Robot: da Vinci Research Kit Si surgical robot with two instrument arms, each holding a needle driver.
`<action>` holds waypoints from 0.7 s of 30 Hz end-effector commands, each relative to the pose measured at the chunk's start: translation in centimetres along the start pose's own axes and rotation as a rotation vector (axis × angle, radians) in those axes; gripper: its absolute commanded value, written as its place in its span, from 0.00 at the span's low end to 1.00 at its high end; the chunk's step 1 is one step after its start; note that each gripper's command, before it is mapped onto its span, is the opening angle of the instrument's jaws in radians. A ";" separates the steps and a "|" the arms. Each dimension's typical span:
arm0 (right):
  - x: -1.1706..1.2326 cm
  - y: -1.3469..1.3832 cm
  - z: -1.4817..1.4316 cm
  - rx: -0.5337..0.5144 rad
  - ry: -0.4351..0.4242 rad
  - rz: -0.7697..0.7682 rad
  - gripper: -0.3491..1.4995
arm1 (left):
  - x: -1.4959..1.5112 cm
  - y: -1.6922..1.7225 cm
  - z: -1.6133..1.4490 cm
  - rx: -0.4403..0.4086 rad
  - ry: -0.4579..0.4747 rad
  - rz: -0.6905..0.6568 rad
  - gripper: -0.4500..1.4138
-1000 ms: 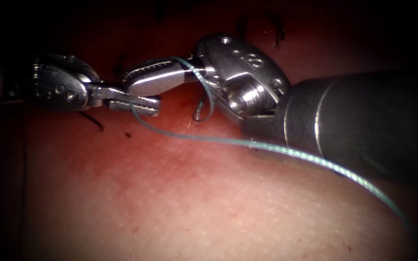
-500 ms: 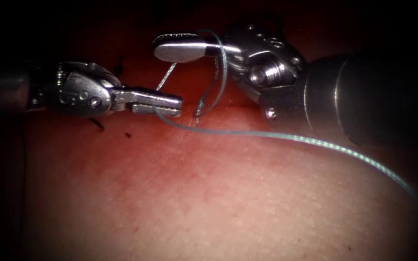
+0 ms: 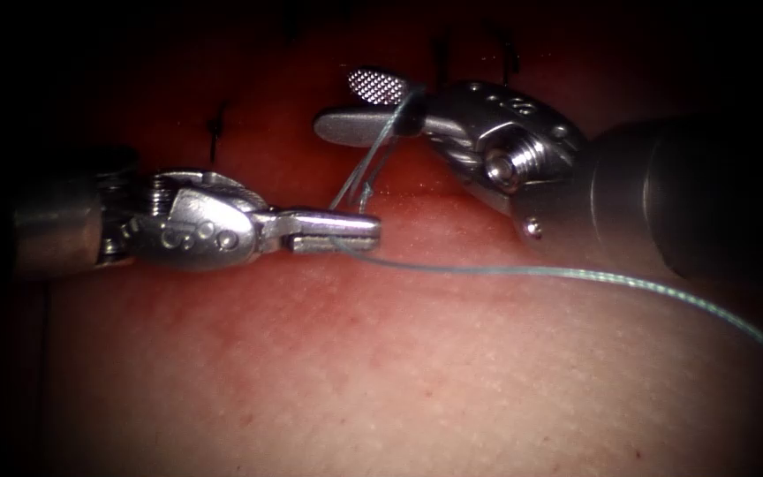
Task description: Wound Closure
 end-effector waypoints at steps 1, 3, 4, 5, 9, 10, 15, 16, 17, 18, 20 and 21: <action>-0.02 0.04 0.10 -0.004 -0.001 -0.001 0.64 | -0.04 -0.04 0.06 0.001 0.001 0.002 0.00; -0.06 0.13 0.11 -0.023 -0.012 0.007 0.63 | -0.04 -0.04 0.09 0.002 0.001 0.002 0.00; -0.09 0.19 0.12 -0.031 -0.016 0.015 0.63 | -0.05 -0.05 0.10 0.002 0.003 0.002 0.00; -0.13 0.27 0.13 -0.040 -0.026 0.027 0.63 | -0.05 -0.06 0.13 0.004 0.001 0.001 0.00; -0.19 0.38 0.15 -0.054 -0.033 0.047 0.62 | -0.08 -0.10 0.19 0.009 -0.004 0.000 0.00; -0.20 0.41 0.15 -0.058 -0.034 0.053 0.62 | -0.09 -0.11 0.20 0.011 -0.006 -0.001 0.00; -0.25 0.57 0.16 -0.083 -0.041 0.076 0.59 | -0.20 -0.16 0.33 0.019 -0.006 0.002 0.00; -0.25 0.57 0.16 -0.083 -0.041 0.076 0.59 | -0.20 -0.16 0.33 0.019 -0.006 0.002 0.00; -0.26 0.59 0.17 -0.085 -0.042 0.077 0.59 | -0.23 -0.16 0.35 0.020 -0.008 -0.003 0.00; -0.28 0.62 0.18 -0.087 -0.050 0.084 0.58 | -0.26 -0.16 0.38 0.015 -0.011 -0.001 0.00; -0.30 0.65 0.20 -0.088 -0.061 0.091 0.57 | -0.30 -0.16 0.40 0.015 -0.010 -0.005 0.00; -0.31 0.66 0.22 -0.090 -0.063 0.096 0.57 | -0.32 -0.16 0.40 0.013 -0.012 -0.010 0.00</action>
